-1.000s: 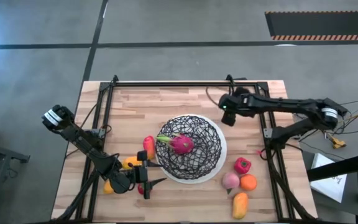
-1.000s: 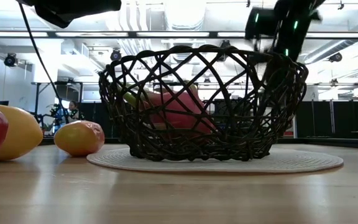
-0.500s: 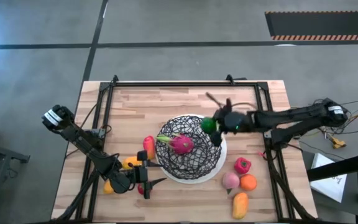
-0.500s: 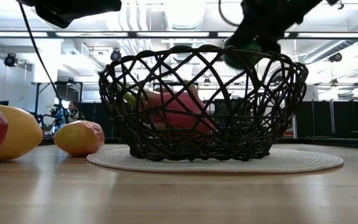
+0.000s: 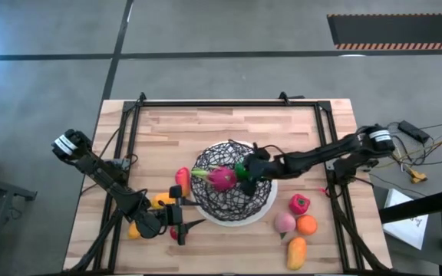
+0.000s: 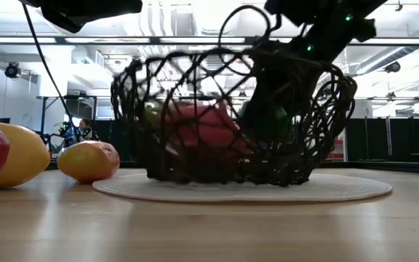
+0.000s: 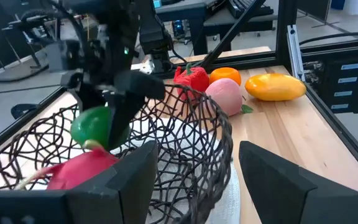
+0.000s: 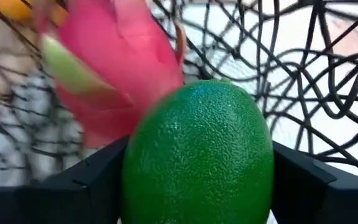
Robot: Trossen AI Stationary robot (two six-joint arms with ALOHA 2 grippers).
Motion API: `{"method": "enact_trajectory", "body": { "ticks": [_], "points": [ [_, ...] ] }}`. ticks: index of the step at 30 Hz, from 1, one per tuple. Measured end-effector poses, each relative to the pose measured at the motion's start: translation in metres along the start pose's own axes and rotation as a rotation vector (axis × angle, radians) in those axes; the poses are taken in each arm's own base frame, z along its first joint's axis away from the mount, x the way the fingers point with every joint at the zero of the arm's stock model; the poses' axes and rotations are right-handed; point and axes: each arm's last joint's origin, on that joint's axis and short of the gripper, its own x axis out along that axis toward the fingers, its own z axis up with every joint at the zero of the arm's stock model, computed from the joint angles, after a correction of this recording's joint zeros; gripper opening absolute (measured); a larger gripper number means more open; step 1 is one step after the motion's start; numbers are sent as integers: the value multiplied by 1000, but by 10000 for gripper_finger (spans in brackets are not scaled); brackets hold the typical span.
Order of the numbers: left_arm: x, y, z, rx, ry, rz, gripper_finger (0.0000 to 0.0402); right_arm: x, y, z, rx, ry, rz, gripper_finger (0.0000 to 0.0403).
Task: Build produce basket
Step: Put the lime into the basket, then put the bell pepper into the basket
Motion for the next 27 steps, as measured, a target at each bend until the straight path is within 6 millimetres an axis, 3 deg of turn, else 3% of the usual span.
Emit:
{"method": "enact_trajectory", "body": {
  "ticks": [8, 16, 21, 27],
  "points": [
    [0, 0, 0, -1, 0, 0, 212, 5, 10, 16, -93, 58, -18, 318],
    [0, 0, 0, -1, 0, 0, 212, -8, 14, 38, -123, 25, -110, 332],
    [0, 0, 0, -1, 0, 0, 212, -26, 25, 48, -205, 3, -199, 328],
    [0, 0, 0, -2, 0, 0, 212, -69, 61, 42, -323, -72, -182, 327]
  ]
}}
